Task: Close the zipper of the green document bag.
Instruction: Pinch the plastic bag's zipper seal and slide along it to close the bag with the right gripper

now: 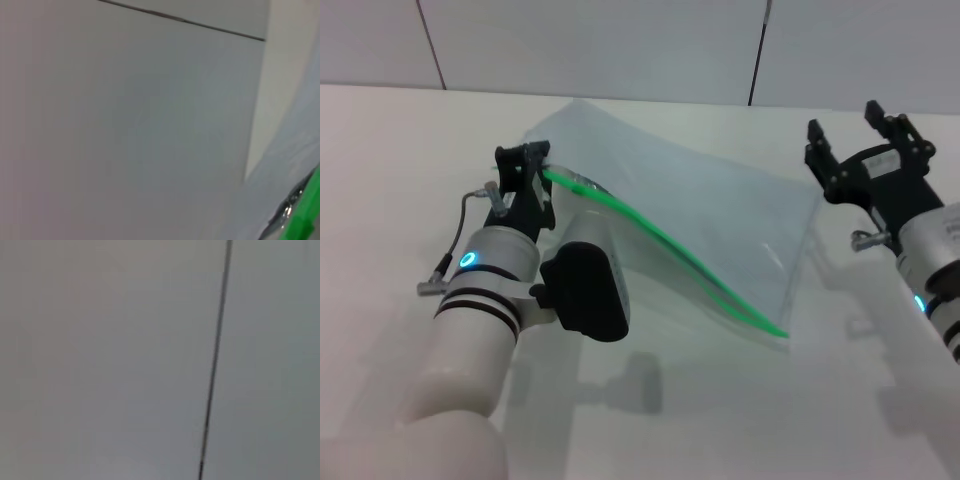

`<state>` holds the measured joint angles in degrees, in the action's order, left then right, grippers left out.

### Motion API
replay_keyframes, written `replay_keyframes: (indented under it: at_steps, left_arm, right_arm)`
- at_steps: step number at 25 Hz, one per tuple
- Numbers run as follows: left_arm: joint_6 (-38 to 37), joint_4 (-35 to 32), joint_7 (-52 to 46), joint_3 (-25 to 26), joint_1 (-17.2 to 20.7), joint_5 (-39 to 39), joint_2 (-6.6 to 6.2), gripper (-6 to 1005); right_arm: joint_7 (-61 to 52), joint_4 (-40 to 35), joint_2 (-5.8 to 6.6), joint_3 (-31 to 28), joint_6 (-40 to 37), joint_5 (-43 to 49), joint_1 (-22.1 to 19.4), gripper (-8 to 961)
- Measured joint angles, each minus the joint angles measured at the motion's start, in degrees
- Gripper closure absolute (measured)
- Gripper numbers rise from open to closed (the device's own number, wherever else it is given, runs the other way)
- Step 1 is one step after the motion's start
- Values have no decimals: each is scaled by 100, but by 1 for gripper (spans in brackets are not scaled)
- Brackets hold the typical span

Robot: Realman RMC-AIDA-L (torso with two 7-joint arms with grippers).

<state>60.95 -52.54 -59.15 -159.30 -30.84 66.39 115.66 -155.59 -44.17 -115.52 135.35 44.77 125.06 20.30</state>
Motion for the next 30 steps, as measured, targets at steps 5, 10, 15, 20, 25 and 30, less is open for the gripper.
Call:
replay_keyframes:
  at_steps: [5,10,15,20,25,30]
  left_arm:
    - [188,-8,-210,-5,2,271,0,944]
    - [313,-9,-355,-5,6,499,0,944]
    - [376,3,-387,-12,8,592,0,944]
    - [379,28,-358,-20,8,607,0,944]
    - [383,44,-343,-24,8,613,0,945]
    - [371,51,-343,-67,3,709,4,944]
  right_arm:
    - [2,-249,2,45,-21,547,-215,277]
    - [2,-422,9,228,-342,1011,-239,279]
    - [3,-612,1,424,-533,1351,-242,281]
    - [57,-960,116,762,-559,1388,-244,283]
    - [335,-1611,389,1020,-891,1389,-246,285]
    - [712,-1747,397,1036,-1109,1389,-191,287]
